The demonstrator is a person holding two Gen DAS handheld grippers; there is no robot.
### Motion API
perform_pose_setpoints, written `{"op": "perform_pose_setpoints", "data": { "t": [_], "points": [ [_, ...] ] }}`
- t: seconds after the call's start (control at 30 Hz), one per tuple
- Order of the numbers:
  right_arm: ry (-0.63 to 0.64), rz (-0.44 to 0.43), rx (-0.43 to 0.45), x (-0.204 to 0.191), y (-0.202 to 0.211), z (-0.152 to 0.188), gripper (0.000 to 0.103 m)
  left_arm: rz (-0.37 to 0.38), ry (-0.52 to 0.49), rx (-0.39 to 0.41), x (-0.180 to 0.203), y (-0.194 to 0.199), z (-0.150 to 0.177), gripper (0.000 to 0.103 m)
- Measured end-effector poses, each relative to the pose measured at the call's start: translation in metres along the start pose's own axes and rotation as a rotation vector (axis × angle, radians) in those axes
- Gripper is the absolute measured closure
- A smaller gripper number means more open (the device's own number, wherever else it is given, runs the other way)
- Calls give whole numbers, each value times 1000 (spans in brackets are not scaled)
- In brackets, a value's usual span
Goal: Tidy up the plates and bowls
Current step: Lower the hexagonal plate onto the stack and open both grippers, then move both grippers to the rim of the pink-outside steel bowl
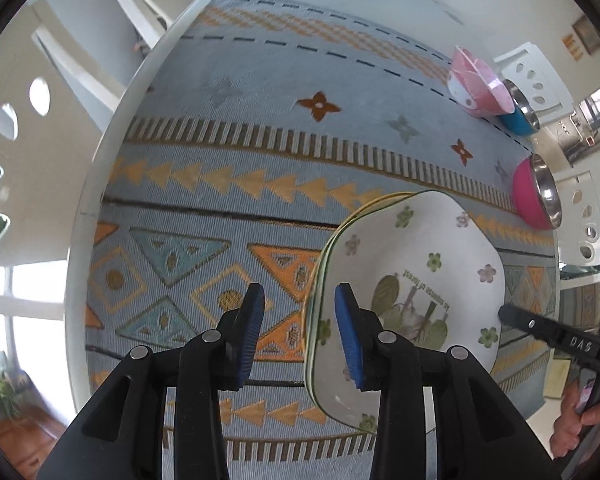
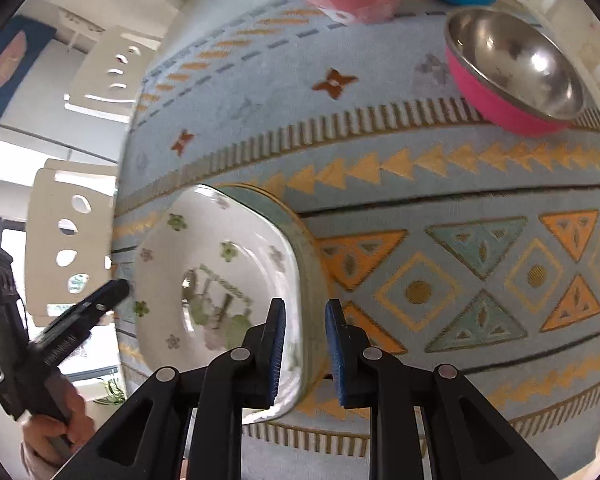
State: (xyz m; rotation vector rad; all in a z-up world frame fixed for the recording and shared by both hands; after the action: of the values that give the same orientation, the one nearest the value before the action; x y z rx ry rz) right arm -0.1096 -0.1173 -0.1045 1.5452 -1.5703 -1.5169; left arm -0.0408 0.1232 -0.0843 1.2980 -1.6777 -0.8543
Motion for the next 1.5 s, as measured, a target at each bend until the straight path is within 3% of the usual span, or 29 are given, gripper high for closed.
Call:
{"op": "perform_pose_setpoints", "data": {
  "t": [0.13,0.27,0.4,0.63,0.9,1.07,1.3,1.5],
  "points": [
    [-40,-21,-56,5,-11,12,77,47,-19,-35,9,-6,6,69],
    [-22,-14,-72,4,-16,15,49,41,-73,-84,24,-21,9,69],
    [-29,-31,-85,0,-19,14,49,-16,-176,-93,41,-31,11,63],
    [-21,-49,-102,-8,-22,8,48,-90,-247,-120,53,-38,13,62],
    [-34,-32,-120,-10,-26,7,46,-86,-261,-134,60,-44,10,62],
    [-41,-31,-127,-10,-28,5,46,-35,-193,-140,50,-46,-2,63],
    [-39,-57,-74,-7,-5,-7,46,-57,-211,-81,62,-32,-30,63],
    [-46,-72,-13,7,31,-7,46,-41,-227,-15,95,-8,-46,63]
  ]
}}
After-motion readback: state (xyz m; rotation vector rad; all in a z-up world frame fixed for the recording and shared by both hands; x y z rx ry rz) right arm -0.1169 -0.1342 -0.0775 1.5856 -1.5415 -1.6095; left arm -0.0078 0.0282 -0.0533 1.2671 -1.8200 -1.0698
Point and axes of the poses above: each gripper's, at about its wrist camera, not at the fingertips, and y roughly against the way its jaws point, x to its right, z to its underside, the point moved 4 cm from there along -y, roughly the way its jaws point, and after that the axes turned 13 degrees about x, right-handed, at the moved point
